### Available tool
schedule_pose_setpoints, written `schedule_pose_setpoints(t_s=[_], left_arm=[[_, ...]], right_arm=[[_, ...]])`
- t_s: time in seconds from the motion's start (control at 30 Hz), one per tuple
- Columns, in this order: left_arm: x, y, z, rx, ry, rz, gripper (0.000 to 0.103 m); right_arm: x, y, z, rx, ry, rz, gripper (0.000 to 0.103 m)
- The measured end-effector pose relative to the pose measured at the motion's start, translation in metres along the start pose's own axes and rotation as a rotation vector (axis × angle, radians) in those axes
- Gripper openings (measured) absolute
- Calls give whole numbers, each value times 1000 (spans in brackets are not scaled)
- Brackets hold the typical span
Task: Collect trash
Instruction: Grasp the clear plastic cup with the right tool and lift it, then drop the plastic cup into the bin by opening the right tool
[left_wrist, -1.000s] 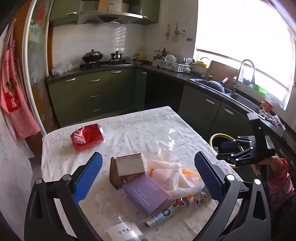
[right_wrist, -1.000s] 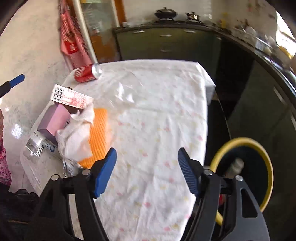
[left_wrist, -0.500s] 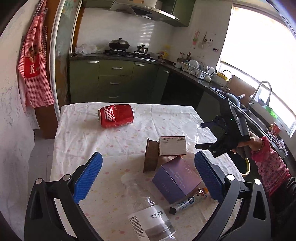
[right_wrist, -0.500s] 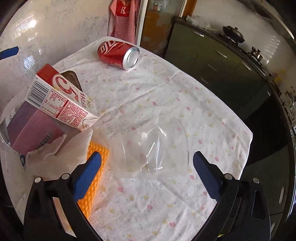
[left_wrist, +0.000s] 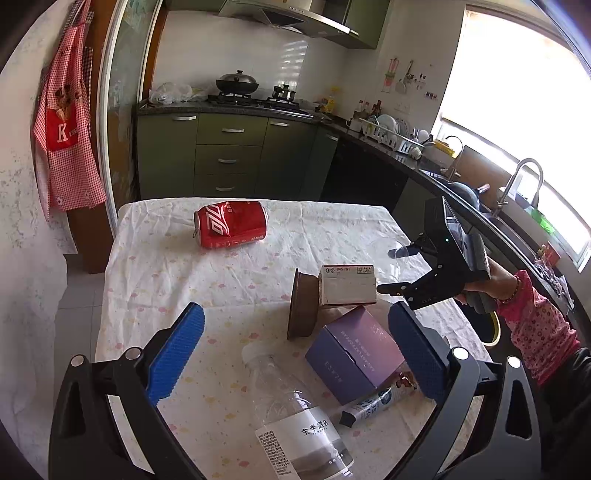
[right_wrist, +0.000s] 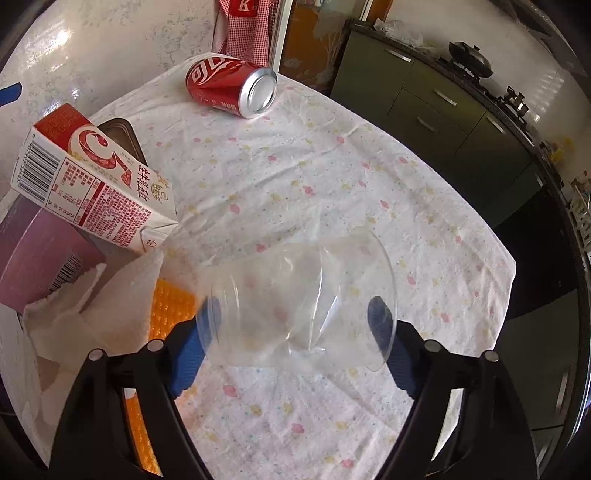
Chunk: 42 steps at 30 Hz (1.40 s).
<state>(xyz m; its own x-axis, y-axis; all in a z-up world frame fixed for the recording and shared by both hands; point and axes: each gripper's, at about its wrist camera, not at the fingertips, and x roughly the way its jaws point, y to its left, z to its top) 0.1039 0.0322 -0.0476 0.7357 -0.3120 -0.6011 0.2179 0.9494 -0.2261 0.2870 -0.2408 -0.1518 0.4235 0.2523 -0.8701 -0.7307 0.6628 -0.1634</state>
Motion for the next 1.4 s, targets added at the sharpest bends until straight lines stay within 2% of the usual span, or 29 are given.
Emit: schedule_pose_setpoints(t_s=[0.3, 0.47, 0.57, 0.7, 0.83, 0.97, 1.0, 1.03, 1.17, 1.27, 1.4], left_arm=[[-2, -5, 0, 18, -4, 1, 98], [-3, -15, 1, 43, -6, -16, 98], [-2, -21, 1, 57, -5, -26, 98], [4, -29, 1, 70, 3, -32, 98], [10, -42, 2, 84, 15, -40, 98], [15, -56, 2, 110, 24, -54, 98], [16, -59, 2, 116, 26, -56, 98], [16, -63, 2, 123, 28, -58, 98], [16, -70, 5, 144, 29, -56, 98], [15, -71, 7, 147, 26, -55, 98], [19, -67, 7, 137, 37, -47, 98]], right_arm=[[-41, -6, -21, 74, -75, -15, 77], [-81, -22, -57, 170, -115, -55, 77], [-104, -45, -98, 286, -112, -102, 77], [-121, -82, -170, 483, -57, -188, 78], [-119, -111, -236, 648, 28, -244, 78], [-106, -132, -282, 772, 90, -261, 79], [-105, -136, -290, 802, 101, -272, 82], [-105, -140, -296, 831, 100, -287, 86], [-118, -140, -307, 903, 39, -299, 87], [-129, -124, -305, 916, 4, -321, 87], [-137, -101, -306, 943, -42, -307, 88]])
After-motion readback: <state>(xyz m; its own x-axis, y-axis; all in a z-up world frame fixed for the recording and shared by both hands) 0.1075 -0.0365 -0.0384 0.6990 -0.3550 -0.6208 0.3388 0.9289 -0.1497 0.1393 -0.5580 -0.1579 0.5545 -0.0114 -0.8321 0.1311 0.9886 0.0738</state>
